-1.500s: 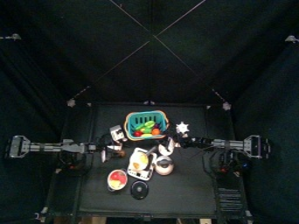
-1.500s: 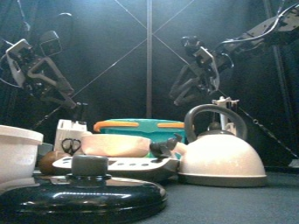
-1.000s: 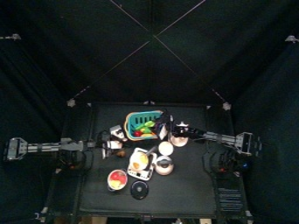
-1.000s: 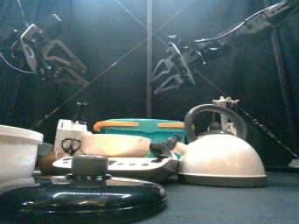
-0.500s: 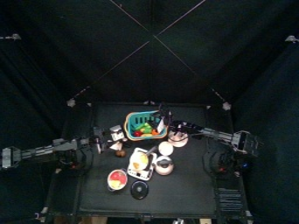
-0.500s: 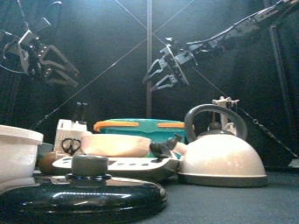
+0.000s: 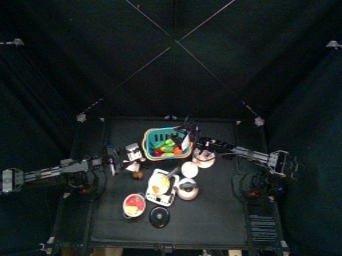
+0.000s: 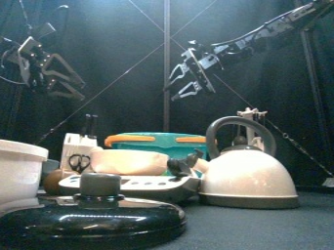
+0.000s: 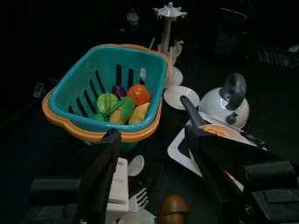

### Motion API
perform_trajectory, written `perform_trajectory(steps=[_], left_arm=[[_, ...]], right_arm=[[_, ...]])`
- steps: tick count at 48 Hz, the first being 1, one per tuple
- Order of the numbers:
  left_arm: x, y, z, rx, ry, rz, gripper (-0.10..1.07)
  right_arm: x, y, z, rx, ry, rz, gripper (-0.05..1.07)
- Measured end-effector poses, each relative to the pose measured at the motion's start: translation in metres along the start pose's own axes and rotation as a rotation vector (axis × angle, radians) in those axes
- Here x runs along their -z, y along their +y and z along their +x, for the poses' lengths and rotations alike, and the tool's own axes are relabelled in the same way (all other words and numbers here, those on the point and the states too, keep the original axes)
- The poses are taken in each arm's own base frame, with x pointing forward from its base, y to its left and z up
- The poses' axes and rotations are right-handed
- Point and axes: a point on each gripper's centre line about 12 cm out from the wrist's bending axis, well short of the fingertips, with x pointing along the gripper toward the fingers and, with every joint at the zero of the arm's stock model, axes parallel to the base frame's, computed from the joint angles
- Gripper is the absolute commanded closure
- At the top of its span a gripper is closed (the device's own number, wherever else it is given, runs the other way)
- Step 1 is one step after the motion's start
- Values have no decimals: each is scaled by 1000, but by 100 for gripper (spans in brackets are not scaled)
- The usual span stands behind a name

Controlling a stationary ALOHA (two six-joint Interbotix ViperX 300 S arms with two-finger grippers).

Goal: Grab corn

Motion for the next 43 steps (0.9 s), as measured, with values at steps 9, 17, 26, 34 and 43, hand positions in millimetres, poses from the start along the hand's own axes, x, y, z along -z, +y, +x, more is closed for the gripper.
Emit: perform_trajectory(steps=[9, 17, 26, 34, 43], left_arm=[[1, 3, 0, -13, 4, -3, 4], [3, 5, 0, -25, 9, -6, 4], [5, 6, 0, -31, 12, -8, 4], [5, 7, -1, -34, 17, -10, 4], [7, 7, 0, -37, 35, -9, 4]], right_arm=[[-9, 5, 0, -7, -20, -5, 15], [-20, 16, -2, -30, -48, -28, 15], [-51, 45, -18, -88, -135, -80, 15], [-70, 47, -30, -58, -184, -90, 15], [-79, 49, -41, -51, -211, -87, 15]])
